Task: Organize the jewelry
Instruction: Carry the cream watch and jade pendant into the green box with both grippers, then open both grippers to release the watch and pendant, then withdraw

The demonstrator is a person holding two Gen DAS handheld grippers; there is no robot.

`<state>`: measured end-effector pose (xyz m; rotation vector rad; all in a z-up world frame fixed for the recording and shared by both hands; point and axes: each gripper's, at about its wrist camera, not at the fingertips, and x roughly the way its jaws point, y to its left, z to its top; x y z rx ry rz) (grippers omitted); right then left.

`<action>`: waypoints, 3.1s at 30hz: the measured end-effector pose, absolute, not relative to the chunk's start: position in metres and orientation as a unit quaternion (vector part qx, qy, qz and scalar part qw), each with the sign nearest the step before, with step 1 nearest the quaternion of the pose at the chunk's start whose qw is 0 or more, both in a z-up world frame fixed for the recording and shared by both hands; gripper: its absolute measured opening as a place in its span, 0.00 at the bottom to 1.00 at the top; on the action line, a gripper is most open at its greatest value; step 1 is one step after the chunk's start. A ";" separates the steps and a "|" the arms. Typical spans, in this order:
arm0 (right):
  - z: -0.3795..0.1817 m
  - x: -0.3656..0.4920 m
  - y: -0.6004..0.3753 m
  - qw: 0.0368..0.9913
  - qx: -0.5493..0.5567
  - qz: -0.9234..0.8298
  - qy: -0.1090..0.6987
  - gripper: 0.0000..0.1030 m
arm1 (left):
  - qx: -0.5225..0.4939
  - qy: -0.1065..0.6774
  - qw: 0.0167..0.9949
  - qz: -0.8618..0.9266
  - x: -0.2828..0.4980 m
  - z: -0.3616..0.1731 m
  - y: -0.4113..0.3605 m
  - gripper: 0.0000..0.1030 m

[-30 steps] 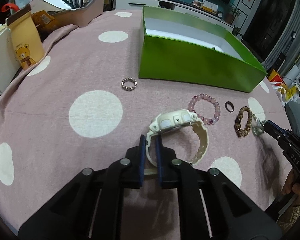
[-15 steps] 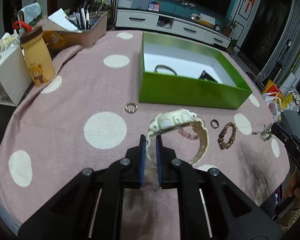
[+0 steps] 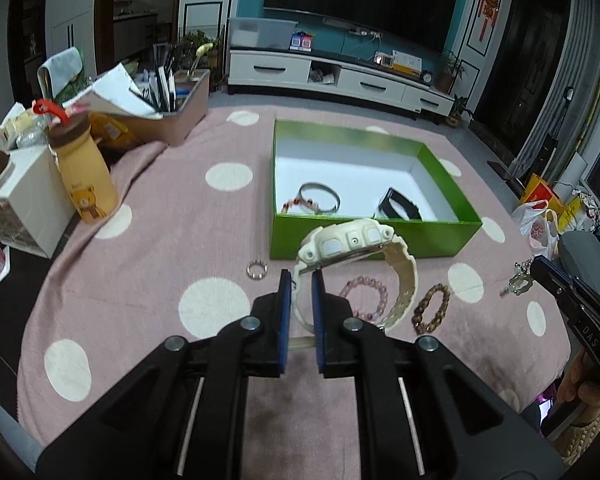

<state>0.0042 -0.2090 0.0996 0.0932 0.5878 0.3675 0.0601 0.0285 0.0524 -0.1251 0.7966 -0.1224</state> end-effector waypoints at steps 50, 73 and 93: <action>0.084 0.152 -0.188 0.938 0.032 0.132 0.319 0.07 | -0.014 0.419 0.907 -0.048 0.234 0.031 -0.039 0.09; 0.079 0.159 -0.191 0.937 0.017 0.103 0.333 0.47 | 0.026 0.405 0.913 -0.037 0.231 0.036 -0.056 0.34; 0.099 0.079 -0.225 0.934 0.051 0.078 0.344 0.74 | 0.034 0.392 0.919 -0.027 0.141 0.058 -0.029 0.88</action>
